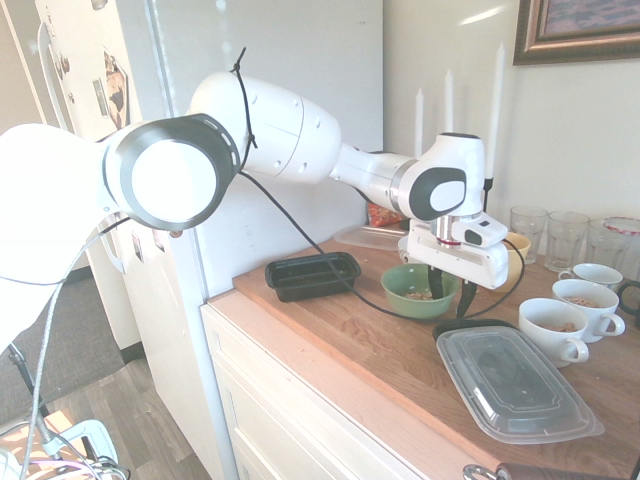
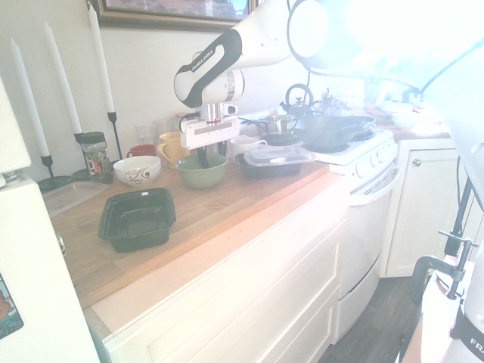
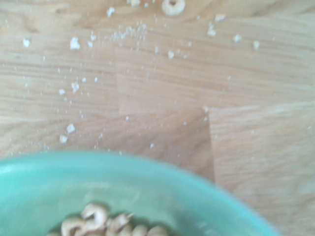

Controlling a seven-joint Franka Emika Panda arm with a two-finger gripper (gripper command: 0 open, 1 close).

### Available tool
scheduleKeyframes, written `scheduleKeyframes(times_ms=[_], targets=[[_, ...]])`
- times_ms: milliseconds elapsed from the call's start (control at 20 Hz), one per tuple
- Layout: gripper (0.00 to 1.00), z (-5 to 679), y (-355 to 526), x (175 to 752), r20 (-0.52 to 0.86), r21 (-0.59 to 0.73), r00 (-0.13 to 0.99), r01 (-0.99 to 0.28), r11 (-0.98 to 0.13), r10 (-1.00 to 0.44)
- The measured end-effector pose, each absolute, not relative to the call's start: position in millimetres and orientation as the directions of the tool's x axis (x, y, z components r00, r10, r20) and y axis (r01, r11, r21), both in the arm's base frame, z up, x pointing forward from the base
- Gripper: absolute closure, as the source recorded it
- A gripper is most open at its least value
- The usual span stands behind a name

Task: Pour the cereal into the box

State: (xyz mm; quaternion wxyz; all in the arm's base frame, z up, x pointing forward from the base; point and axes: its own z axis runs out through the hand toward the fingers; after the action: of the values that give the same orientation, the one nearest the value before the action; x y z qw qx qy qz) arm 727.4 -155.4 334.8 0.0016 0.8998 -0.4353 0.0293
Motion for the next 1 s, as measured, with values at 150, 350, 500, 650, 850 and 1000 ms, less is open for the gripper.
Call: scheduleKeyframes(times_ms=[150, 350, 500, 650, 850, 1000], targets=[[1.00, 336, -157, 727, 0.054, -0.025, 0.617, -0.785, -0.619, -0.785], [1.00, 345, -160, 725, 0.057, -0.035, 0.612, -0.789, -0.614, -0.789], [1.00, 352, -161, 723, 0.063, -0.041, 0.609, -0.790, -0.612, -0.791], [1.00, 359, -158, 721, 0.066, -0.047, 0.611, -0.788, -0.614, -0.789], [1.00, 375, -149, 715, 0.082, -0.058, 0.616, -0.782, -0.621, -0.783], [1.00, 384, -143, 709, 0.099, -0.062, 0.616, -0.780, -0.623, -0.781]])
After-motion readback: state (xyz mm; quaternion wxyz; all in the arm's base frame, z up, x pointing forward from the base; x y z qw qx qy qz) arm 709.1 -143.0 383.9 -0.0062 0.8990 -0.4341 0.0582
